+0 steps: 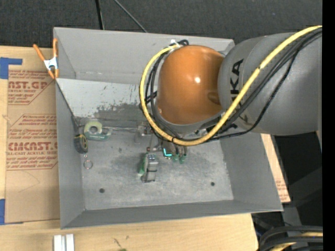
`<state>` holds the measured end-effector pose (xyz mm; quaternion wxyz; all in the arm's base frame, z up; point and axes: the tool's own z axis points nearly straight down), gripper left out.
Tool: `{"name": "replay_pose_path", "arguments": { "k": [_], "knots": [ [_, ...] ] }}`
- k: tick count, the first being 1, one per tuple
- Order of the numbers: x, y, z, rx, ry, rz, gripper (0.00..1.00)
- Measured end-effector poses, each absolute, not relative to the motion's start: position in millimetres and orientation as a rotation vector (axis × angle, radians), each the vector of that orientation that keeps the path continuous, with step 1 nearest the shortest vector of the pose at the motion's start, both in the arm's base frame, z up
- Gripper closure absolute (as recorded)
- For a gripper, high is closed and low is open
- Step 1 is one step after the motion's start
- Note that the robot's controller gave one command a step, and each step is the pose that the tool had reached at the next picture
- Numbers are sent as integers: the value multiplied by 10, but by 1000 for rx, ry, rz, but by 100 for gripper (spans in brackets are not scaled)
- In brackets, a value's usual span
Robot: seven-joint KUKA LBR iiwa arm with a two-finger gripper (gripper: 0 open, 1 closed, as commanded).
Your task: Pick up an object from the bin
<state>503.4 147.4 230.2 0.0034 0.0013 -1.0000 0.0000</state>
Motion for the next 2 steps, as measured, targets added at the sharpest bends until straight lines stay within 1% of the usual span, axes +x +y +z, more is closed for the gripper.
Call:
{"name": "replay_pose_path", "arguments": {
  "k": [1, 2],
  "knots": [
    [5114, 870, 1403, 48, -3134, 2, 0],
    [5458, 616, 679, 209, -3137, 0, 0]
  ]
}}
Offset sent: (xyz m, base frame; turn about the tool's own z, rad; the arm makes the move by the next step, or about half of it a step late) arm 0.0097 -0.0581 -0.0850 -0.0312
